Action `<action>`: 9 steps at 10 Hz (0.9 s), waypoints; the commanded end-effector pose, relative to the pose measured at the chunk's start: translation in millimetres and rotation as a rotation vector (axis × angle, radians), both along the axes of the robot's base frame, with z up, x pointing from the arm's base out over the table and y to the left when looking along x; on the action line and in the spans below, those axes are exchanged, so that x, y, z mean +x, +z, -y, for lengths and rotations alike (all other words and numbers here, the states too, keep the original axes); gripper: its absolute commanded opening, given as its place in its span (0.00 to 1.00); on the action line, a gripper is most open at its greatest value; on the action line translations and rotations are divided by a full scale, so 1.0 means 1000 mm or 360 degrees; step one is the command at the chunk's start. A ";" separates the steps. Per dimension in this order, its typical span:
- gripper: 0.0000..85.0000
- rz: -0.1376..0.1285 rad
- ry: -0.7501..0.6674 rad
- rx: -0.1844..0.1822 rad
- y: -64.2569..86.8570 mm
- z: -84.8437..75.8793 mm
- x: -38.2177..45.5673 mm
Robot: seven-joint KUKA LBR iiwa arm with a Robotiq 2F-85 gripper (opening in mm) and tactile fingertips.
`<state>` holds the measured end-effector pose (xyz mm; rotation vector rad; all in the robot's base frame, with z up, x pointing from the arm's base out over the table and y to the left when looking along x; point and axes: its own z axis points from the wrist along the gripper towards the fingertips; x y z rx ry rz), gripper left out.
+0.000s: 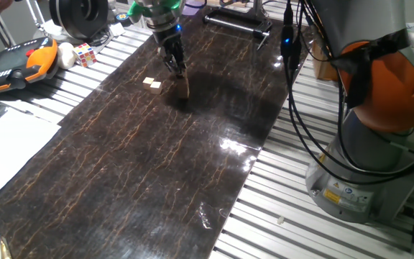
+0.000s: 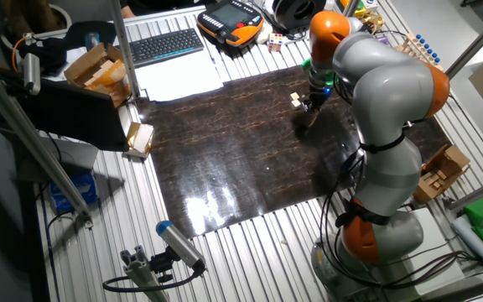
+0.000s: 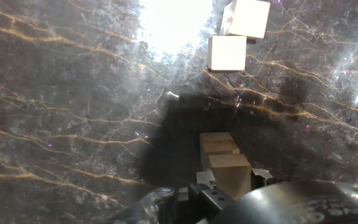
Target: Stack the blocks in a vertical line of five
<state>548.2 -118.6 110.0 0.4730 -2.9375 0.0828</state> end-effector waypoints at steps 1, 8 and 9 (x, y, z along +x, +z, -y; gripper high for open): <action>0.40 0.0002 0.0000 0.0003 0.000 0.000 0.0000; 0.40 0.0009 0.0006 -0.0006 -0.004 -0.003 -0.0014; 0.40 0.0009 0.0006 -0.0006 -0.004 -0.003 -0.0015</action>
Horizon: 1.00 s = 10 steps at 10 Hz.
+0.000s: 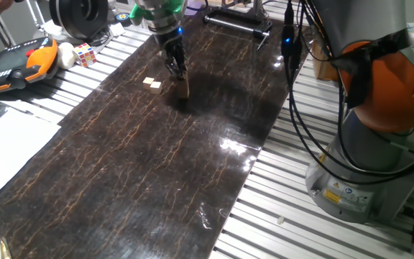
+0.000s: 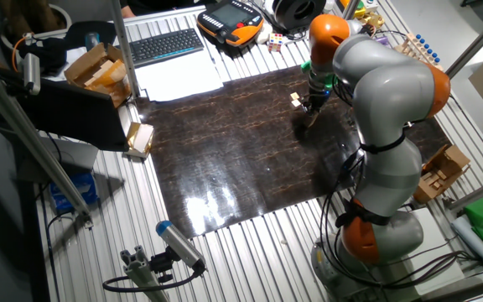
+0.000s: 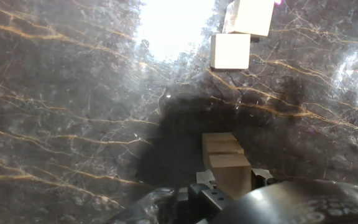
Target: Stack the blocks in a vertical line of five
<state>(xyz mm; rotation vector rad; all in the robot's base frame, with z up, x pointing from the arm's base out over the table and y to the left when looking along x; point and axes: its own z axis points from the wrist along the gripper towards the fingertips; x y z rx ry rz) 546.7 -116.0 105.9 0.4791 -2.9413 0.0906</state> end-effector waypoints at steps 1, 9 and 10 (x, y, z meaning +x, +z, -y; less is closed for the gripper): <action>0.41 0.0000 0.0001 0.0000 0.000 0.000 0.0000; 0.46 -0.0028 0.0011 -0.0013 -0.002 0.001 0.0010; 0.47 -0.0040 0.0012 -0.0012 0.000 0.001 0.0015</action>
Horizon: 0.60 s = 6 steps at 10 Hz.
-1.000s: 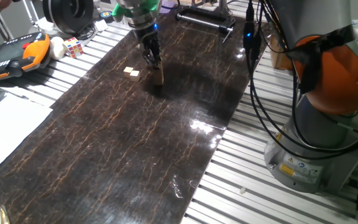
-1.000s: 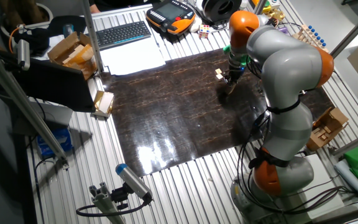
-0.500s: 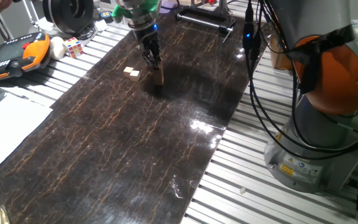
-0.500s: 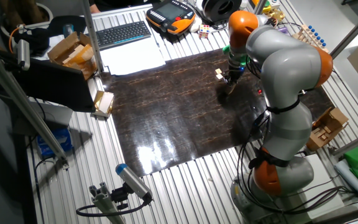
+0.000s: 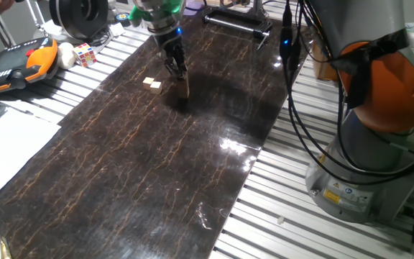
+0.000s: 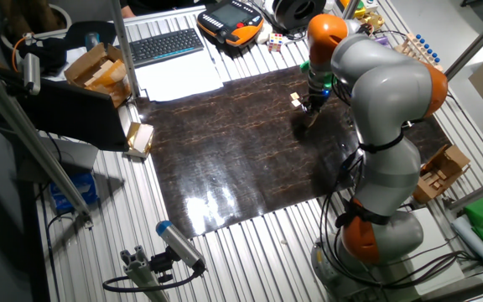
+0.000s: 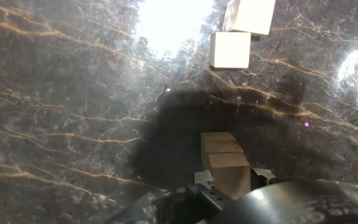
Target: Stack the blocks in a vertical line of five
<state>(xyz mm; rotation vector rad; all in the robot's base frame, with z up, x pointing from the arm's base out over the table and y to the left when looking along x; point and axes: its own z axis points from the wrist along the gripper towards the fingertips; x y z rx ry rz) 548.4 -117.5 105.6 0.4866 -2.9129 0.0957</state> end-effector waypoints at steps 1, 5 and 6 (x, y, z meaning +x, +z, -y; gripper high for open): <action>0.48 -0.0004 -0.0003 0.0000 0.001 0.000 0.0004; 0.57 -0.0015 -0.0030 -0.0020 0.017 -0.006 0.0121; 0.57 -0.0010 -0.0040 -0.0024 0.019 -0.010 0.0184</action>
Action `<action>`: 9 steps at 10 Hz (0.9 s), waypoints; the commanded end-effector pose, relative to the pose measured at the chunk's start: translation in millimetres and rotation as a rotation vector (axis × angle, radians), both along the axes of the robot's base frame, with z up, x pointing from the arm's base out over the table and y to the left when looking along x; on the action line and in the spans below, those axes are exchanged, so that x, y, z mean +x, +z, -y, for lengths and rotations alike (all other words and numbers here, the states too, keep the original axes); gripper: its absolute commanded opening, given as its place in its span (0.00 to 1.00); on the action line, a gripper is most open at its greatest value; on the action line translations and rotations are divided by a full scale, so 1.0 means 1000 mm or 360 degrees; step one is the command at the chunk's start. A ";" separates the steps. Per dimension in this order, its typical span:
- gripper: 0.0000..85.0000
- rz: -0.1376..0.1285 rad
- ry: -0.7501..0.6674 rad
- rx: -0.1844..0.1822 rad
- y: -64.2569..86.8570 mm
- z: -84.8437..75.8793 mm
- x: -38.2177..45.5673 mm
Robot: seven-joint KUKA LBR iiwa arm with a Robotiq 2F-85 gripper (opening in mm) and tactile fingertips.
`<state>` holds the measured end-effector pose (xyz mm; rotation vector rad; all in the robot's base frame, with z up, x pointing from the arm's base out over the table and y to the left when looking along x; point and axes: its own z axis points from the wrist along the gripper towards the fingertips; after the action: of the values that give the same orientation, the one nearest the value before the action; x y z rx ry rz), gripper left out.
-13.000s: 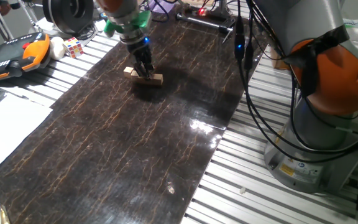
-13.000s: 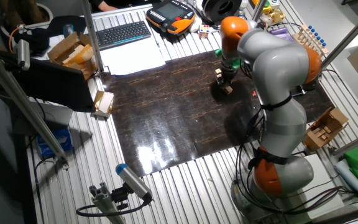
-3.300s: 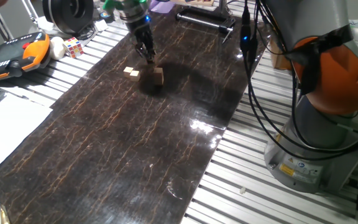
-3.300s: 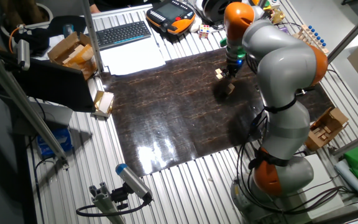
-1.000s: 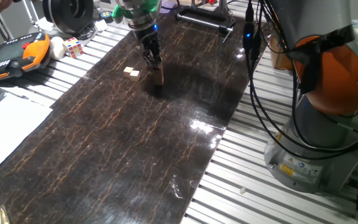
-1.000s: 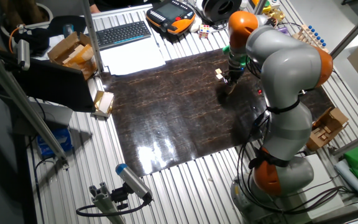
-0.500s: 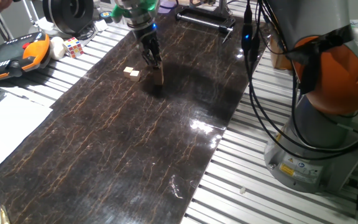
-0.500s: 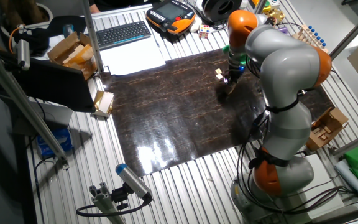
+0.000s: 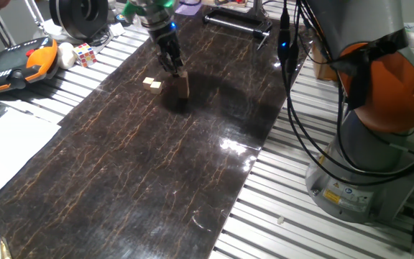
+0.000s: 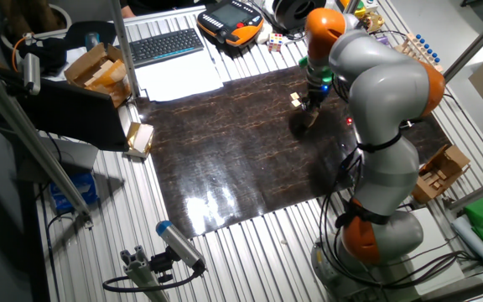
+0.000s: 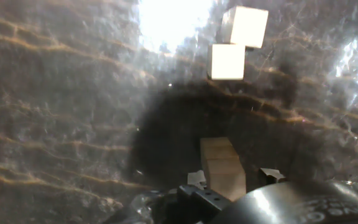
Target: Stack the blocks in a vertical line of five
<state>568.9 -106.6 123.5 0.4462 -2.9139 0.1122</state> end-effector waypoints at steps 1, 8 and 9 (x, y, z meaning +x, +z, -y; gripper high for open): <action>0.58 0.0013 -0.0003 0.0000 -0.002 -0.002 0.0057; 0.63 0.0193 -0.0078 0.0043 -0.049 -0.011 0.0492; 0.64 0.0220 -0.0089 0.0070 -0.052 -0.010 0.0510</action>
<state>620.1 -96.6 71.2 0.3758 -3.0698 0.0739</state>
